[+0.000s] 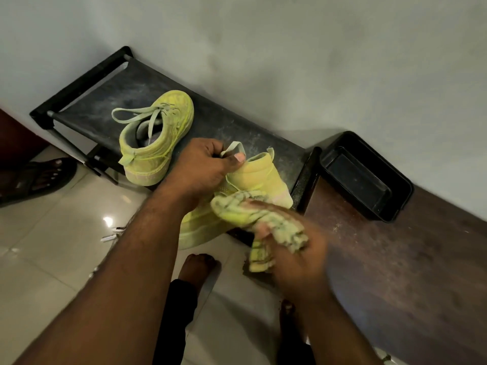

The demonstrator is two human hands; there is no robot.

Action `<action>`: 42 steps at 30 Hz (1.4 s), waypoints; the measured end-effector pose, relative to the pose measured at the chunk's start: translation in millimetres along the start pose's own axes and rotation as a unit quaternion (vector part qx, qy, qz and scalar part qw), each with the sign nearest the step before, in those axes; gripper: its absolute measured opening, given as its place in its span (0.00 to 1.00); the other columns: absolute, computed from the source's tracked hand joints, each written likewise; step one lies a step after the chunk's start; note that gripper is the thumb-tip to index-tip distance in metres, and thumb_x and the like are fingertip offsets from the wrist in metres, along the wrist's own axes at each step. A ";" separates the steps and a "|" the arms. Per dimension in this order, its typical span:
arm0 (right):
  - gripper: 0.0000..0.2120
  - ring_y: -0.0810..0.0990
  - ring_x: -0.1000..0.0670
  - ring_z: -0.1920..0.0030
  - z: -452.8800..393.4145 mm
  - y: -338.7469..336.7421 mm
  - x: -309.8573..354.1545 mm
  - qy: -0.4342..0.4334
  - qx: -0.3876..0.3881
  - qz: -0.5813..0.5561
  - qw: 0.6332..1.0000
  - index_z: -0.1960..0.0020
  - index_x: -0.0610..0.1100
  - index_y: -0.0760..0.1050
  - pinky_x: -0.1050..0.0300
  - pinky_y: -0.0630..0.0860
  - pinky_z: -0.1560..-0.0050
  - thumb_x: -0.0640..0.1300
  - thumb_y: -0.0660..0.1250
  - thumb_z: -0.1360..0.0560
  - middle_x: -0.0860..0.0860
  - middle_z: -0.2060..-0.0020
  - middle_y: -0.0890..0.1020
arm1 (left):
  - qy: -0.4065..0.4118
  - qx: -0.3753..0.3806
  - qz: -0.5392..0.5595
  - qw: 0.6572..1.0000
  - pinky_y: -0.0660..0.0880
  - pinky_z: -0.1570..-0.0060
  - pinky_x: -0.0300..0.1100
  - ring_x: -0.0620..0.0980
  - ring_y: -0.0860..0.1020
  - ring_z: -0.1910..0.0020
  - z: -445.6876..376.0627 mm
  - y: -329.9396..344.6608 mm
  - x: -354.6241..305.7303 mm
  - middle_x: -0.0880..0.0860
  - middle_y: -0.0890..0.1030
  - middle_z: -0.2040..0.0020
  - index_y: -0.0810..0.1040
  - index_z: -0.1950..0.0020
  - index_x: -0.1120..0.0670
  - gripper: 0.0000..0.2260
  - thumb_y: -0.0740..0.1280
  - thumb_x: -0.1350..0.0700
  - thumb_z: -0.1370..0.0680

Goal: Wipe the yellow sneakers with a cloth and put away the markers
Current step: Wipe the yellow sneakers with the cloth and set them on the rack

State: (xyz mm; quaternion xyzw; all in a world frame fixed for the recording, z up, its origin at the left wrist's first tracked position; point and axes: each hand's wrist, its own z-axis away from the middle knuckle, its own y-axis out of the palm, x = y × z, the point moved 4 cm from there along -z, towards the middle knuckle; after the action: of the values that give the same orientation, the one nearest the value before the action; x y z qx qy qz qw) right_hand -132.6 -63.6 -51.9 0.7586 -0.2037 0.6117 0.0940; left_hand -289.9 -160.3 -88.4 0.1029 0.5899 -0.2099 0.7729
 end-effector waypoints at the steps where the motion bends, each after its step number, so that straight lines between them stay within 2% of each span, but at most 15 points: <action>1: 0.07 0.84 0.56 0.55 -3.1 -12.6 3.0 0.050 -0.100 -0.088 0.990 0.55 0.54 0.84 0.60 0.79 0.57 0.47 0.68 0.29 0.57 0.59 0.85 | -0.006 0.003 0.003 1.000 0.70 0.62 0.48 0.51 0.71 0.65 0.5 -0.4 0.1 0.59 0.75 0.64 0.78 0.54 0.69 0.17 0.73 0.55 0.27; 3: 0.05 0.84 0.57 0.58 -10.0 -39.3 8.4 0.042 -0.252 -0.120 0.959 0.54 0.48 0.83 0.62 0.79 0.61 0.44 0.68 0.26 0.57 0.62 0.85 | -0.019 0.003 0.010 1.000 0.72 0.61 0.49 0.52 0.74 0.64 0.8 0.8 0.7 0.60 0.78 0.63 0.79 0.54 0.68 0.15 0.74 0.55 0.27; 5: 0.10 0.83 0.54 0.50 -18.7 -55.3 13.7 0.005 -0.286 -0.049 0.957 0.44 0.38 0.79 0.59 0.79 0.53 0.40 0.66 0.24 0.53 0.54 0.85 | -0.049 -0.001 0.014 0.999 0.74 0.60 0.48 0.52 0.76 0.64 1.8 3.1 1.2 0.60 0.80 0.63 0.81 0.55 0.66 0.13 0.75 0.55 0.28; 9: 0.23 0.71 0.43 0.32 -20.7 -52.2 -5.2 -0.049 -0.145 0.300 0.942 0.34 0.43 0.73 0.35 0.69 0.36 0.40 0.63 0.29 0.46 0.35 0.75 | -0.109 0.007 0.050 0.993 0.77 0.60 0.49 0.53 0.79 0.65 5.1 11.6 1.2 0.59 0.83 0.64 0.81 0.53 0.67 0.13 0.75 0.56 0.28; 12: 0.27 0.61 0.47 0.26 -16.3 -32.8 -24.9 -0.021 -0.015 0.442 0.896 0.33 0.48 0.73 0.34 0.56 0.30 0.48 0.58 0.32 0.53 0.29 0.70 | -0.124 -0.001 0.082 0.989 0.75 0.65 0.43 0.51 0.77 0.69 5.4 14.0 1.8 0.55 0.80 0.68 0.80 0.52 0.65 0.11 0.75 0.58 0.28; 14: 0.26 0.60 0.49 0.27 -11.6 -19.4 -28.8 -0.035 0.021 0.444 0.895 0.34 0.47 0.74 0.35 0.54 0.29 0.48 0.58 0.32 0.54 0.30 0.71 | -0.133 -0.004 0.106 0.985 0.76 0.63 0.45 0.52 0.78 0.67 5.6 14.1 2.9 0.56 0.80 0.66 0.80 0.50 0.63 0.12 0.75 0.59 0.28; 18: 0.21 0.72 0.48 0.35 -4.1 3.1 -22.9 -0.107 0.046 0.428 0.896 0.43 0.44 0.81 0.35 0.59 0.32 0.48 0.62 0.33 0.53 0.39 0.79 | -0.148 -0.014 0.139 0.979 0.78 0.58 0.51 0.54 0.79 0.63 3.5 13.7 6.2 0.59 0.80 0.63 0.78 0.49 0.60 0.10 0.74 0.60 0.28; 25: 0.17 0.76 0.49 0.45 -4.2 12.8 -18.2 -0.132 0.043 0.399 0.907 0.51 0.44 0.83 0.43 0.66 0.44 0.49 0.63 0.34 0.54 0.46 0.83 | -0.159 -0.055 0.151 0.974 0.80 0.56 0.52 0.53 0.81 0.62 2.7 12.5 10.0 0.58 0.82 0.61 0.78 0.47 0.69 0.17 0.75 0.60 0.29; 27: 0.17 0.76 0.48 0.47 -0.4 20.7 -18.4 -0.139 0.077 0.391 0.906 0.51 0.45 0.83 0.43 0.66 0.47 0.50 0.63 0.34 0.55 0.47 0.83 | -0.162 -0.068 0.163 0.971 0.80 0.55 0.59 0.55 0.80 0.61 2.6 12.7 9.0 0.60 0.81 0.61 0.78 0.47 0.69 0.17 0.75 0.60 0.29; 31: 0.13 0.76 0.48 0.52 14.2 44.6 -15.8 -0.163 0.155 0.356 0.907 0.56 0.44 0.81 0.45 0.67 0.52 0.49 0.64 0.35 0.55 0.50 0.83 | -0.170 -0.090 0.179 0.965 0.79 0.54 0.56 0.55 0.79 0.61 1.4 9.7 12.2 0.59 0.80 0.63 0.78 0.55 0.62 0.09 0.76 0.60 0.30; 35: 0.05 0.76 0.47 0.60 19.6 59.7 -11.9 -0.136 0.258 0.211 0.933 0.59 0.39 0.80 0.49 0.71 0.57 0.39 0.67 0.33 0.48 0.58 0.83 | -0.195 -0.080 0.195 0.958 0.79 0.48 0.58 0.56 0.82 0.57 0.8 4.1 13.7 0.59 0.84 0.57 0.81 0.52 0.62 0.09 0.74 0.59 0.28; 37: 0.05 0.80 0.46 0.58 11.3 43.5 -10.9 -0.036 0.202 0.102 0.973 0.58 0.39 0.82 0.47 0.75 0.56 0.38 0.70 0.33 0.47 0.59 0.84 | -0.200 -0.059 0.209 0.955 0.82 0.58 0.48 0.52 0.82 0.64 1.4 4.2 11.2 0.57 0.83 0.58 0.81 0.49 0.61 0.08 0.72 0.60 0.26; 39: 0.08 0.83 0.47 0.54 -1.6 13.0 -11.3 0.094 0.038 -0.035 0.994 0.55 0.43 0.84 0.48 0.79 0.54 0.38 0.70 0.33 0.48 0.57 0.85 | -0.200 -0.033 0.212 0.956 0.80 0.67 0.42 0.50 0.81 0.69 4.2 4.3 7.3 0.57 0.82 0.60 0.80 0.46 0.62 0.10 0.71 0.60 0.25; 40: 0.09 0.84 0.49 0.53 -7.1 -5.7 -11.7 0.118 -0.060 -0.075 0.988 0.54 0.46 0.83 0.53 0.80 0.54 0.36 0.70 0.32 0.49 0.56 0.85 | -0.197 -0.023 0.207 0.958 0.79 0.69 0.41 0.49 0.80 0.70 5.4 5.0 5.8 0.57 0.81 0.61 0.79 0.45 0.63 0.10 0.71 0.61 0.25; 42: 0.13 0.82 0.50 0.49 -16.3 -35.9 -6.9 0.070 -0.191 -0.017 0.979 0.49 0.50 0.82 0.60 0.77 0.51 0.35 0.68 0.29 0.50 0.52 0.84 | -0.188 -0.007 0.189 0.964 0.79 0.68 0.42 0.50 0.80 0.70 8.1 8.9 3.3 0.58 0.81 0.61 0.79 0.45 0.65 0.12 0.71 0.62 0.26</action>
State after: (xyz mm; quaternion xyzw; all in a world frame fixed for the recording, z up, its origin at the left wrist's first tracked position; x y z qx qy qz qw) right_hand -133.1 -23.6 -50.9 0.6851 -0.2970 0.6115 0.2617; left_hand -278.1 -156.4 -90.1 0.1658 0.4048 -0.0711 0.8964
